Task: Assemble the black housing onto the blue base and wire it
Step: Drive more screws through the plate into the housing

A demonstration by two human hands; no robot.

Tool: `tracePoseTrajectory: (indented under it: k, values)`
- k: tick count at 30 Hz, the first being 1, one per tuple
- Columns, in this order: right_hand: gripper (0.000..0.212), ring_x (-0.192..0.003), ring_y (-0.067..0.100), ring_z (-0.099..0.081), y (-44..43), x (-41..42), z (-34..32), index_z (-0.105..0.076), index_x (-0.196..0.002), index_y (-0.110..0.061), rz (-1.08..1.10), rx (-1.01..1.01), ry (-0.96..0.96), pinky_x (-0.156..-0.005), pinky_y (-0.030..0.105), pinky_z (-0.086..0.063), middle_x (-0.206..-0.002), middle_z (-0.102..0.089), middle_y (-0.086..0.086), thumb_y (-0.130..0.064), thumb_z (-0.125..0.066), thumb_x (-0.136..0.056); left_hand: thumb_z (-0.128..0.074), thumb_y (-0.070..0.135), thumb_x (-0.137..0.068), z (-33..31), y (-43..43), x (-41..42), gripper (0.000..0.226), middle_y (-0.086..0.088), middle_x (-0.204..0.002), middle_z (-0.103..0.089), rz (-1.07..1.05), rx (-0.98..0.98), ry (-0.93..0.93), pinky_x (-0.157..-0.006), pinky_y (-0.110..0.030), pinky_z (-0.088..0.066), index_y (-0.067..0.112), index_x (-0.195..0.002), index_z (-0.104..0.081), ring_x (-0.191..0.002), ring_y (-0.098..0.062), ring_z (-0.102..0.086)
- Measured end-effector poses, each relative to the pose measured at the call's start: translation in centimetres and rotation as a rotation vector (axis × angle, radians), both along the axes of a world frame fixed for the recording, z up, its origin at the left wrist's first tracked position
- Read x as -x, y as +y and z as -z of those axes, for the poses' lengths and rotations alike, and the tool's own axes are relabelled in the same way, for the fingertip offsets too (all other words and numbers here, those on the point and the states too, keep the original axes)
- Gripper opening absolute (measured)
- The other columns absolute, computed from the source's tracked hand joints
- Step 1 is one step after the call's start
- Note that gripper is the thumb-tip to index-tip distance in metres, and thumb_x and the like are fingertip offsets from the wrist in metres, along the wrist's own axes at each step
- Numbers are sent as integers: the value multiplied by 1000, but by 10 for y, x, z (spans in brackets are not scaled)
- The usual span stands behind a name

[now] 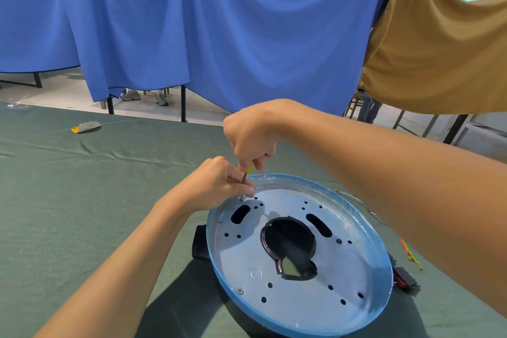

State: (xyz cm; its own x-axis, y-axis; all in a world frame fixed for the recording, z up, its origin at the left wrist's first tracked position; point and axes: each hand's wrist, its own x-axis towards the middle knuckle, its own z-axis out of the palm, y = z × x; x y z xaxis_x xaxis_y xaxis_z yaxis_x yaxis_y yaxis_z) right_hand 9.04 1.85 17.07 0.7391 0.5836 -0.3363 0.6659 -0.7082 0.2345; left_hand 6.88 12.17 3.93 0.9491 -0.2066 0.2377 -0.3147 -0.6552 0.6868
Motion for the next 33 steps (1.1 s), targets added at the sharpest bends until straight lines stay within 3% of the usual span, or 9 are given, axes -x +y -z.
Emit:
tracePoseTrajectory:
  k: [5,9,11,13,18,22,25,29,33]
  values:
    - [22,-44,15,-48,7,2,-3,-62,-79,-2,156,-32,108,-45,18,-43,-62,-70,7,-16,-55,-95,-74,20,-86,-1,0,2,7,15,-89,-76,12,12,9,-81,-45,-52,20,-84,-81,-79,-24,-62]
    - [19,-64,17,-69,-2,11,-8,-64,-86,-14,-63,115,-77,-55,25,-53,-74,-70,0,-31,-71,-85,-73,22,-87,0,-1,1,9,13,-96,-76,13,8,13,-87,-36,-52,20,-90,-81,-91,-9,-68]
    - [15,-65,17,-62,-7,12,-8,-62,-76,-23,-217,139,-206,-50,24,-44,-69,-59,-3,-27,-76,-81,-73,23,-87,0,-1,1,9,14,-98,-76,7,3,13,-86,-36,-52,21,-91,-81,-94,-8,-68]
    - [33,-60,15,-53,-10,10,-4,-48,-62,-25,-271,135,-245,-51,26,-42,-64,-52,-3,-23,-74,-83,-74,23,-86,1,-1,0,9,13,-96,-76,-3,11,9,-86,-37,-53,22,-92,-81,-94,-11,-68]
    - [31,-63,13,-58,-9,5,0,-54,-58,-19,-158,149,-142,-50,25,-37,-50,-60,-9,-26,-64,-87,-79,6,-79,0,9,0,21,7,-91,-77,56,248,71,-90,-24,-54,22,-91,-79,-93,-3,-71]
    - [25,-54,11,-57,-3,2,0,-64,-62,-21,20,133,-47,-50,24,-40,-47,-62,-13,-30,-61,-85,-74,-1,-82,-8,25,1,32,2,-95,-77,48,392,168,-74,-18,-56,26,-98,-76,-92,-8,-72]
    - [26,-56,14,-56,4,2,-1,-68,-69,-21,70,175,-20,-51,24,-42,-57,-68,-9,-31,-56,-90,-72,18,-88,-7,26,4,23,-3,-93,-78,8,335,333,-72,-29,-58,23,-110,-71,-88,-20,-74]
    - [32,-39,8,-52,5,3,0,-62,-67,-19,50,208,-72,-48,22,-39,-51,-66,-9,-28,-49,-95,-63,18,-92,-3,17,9,15,-6,-90,-77,24,214,499,-70,-33,-60,14,-98,-76,-81,-20,-74]
    - [21,-66,26,-57,-6,2,-1,-60,-80,-14,-44,153,-117,-57,26,-41,-76,-62,3,-34,-65,-87,-64,16,-90,-4,8,7,15,-6,-78,-76,-94,159,525,-60,-31,-60,6,-92,-74,-66,-16,-72]
